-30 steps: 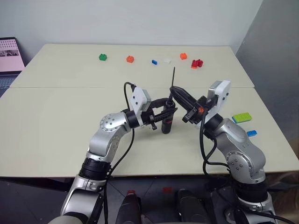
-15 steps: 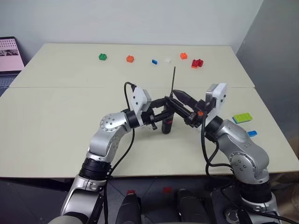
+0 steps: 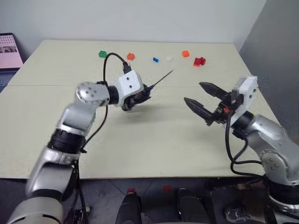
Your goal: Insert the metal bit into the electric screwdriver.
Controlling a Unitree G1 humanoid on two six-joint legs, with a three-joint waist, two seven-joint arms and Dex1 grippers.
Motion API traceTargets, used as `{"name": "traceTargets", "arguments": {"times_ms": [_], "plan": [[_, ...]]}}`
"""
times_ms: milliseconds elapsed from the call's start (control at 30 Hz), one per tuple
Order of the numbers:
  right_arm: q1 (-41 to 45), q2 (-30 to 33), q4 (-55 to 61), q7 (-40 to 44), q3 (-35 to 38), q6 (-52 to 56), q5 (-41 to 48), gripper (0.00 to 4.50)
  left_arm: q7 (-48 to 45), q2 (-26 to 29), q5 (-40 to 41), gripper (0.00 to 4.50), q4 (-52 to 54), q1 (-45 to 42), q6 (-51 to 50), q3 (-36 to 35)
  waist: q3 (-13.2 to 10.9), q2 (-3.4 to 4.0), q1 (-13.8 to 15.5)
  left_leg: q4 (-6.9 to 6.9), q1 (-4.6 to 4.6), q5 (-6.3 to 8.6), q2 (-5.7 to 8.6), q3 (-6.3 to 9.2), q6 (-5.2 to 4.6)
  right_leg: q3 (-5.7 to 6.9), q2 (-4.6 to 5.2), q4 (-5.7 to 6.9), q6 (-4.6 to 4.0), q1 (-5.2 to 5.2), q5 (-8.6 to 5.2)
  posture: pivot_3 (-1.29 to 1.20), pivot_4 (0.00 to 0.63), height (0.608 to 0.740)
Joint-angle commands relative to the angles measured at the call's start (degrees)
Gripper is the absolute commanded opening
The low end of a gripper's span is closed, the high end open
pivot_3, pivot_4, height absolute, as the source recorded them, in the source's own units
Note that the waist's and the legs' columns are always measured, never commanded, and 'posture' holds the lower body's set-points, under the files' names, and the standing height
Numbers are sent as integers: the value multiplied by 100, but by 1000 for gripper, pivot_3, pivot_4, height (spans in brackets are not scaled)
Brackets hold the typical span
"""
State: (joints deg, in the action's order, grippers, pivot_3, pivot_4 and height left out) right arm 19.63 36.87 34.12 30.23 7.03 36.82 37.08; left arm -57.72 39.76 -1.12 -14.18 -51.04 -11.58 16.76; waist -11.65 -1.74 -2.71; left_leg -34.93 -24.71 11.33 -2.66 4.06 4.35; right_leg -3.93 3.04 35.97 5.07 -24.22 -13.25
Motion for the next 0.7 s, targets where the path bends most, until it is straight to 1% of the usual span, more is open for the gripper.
{"name": "traceTargets", "arguments": {"times_ms": [33,133,200,267,333,433,467,600,633,700], "plan": [[23,1077,619,686,199,421,140,3967,-511,-197,-544,1633,-851,-644,1004,555,-4,1,85,0,-4,0,0,1,0,2,0,0,14,-2,5,0,150,740],[138,1923,787,927,146,952,176,3967,-870,-583,-791,1632,-1587,-883,1508,965,-1,-6,118,0,-10,0,0,1,0,7,2,-4,14,-4,3,0,150,740],[266,2173,781,1028,106,1208,301,3967,-950,-891,-931,1632,-2057,-1011,1739,1120,-6,3,122,-2,-10,1,0,2,-1,8,3,-4,12,-2,2,0,150,740],[432,2283,725,1151,89,1450,598,3967,-1029,-1198,-1058,1632,-2509,-1129,1948,1236,-4,-2,119,-6,-10,1,3,1,-1,8,6,-4,-10,-1,-10,0,150,740],[534,2363,694,1288,61,1621,783,3967,-1109,-1423,-1157,1632,-2862,-1213,2078,1292,-4,-2,107,-9,-10,1,3,1,-1,6,6,-3,-9,2,-10,0,150,740],[612,2500,616,1440,-77,1720,745,3967,-1075,-1675,-1384,1632,-3319,-1343,2328,1373,-5,-2,99,-9,-10,1,3,2,-1,7,6,-1,1,1,-3,0,150,740],[626,2531,581,1470,-128,1730,703,3967,-1054,-1721,-1451,1632,-3436,-1384,2418,1384,-4,-2,103,-8,-10,1,3,2,-1,7,5,1,21,1,7,0,150,740],[578,2597,447,1562,-240,1668,525,3967,-1094,-1852,-1507,1632,-3696,-1463,2495,1321,-4,-2,126,-9,-9,0,3,3,-1,8,6,2,23,3,9,0,150,740],[576,2587,403,1573,-287,1636,464,3967,-1091,-1865,-1521,1982,-3728,-1466,2509,1305,-4,-2,129,-12,-9,0,3,5,-1,10,6,2,24,5,9,0,150,740],[574,2550,348,1590,-353,1598,399,3967,-1141,-1870,-1482,2391,-3682,-1436,2463,1251,-4,-2,124,-17,-9,0,3,5,-1,8,6,2,24,6,10,0,150,740]]}}
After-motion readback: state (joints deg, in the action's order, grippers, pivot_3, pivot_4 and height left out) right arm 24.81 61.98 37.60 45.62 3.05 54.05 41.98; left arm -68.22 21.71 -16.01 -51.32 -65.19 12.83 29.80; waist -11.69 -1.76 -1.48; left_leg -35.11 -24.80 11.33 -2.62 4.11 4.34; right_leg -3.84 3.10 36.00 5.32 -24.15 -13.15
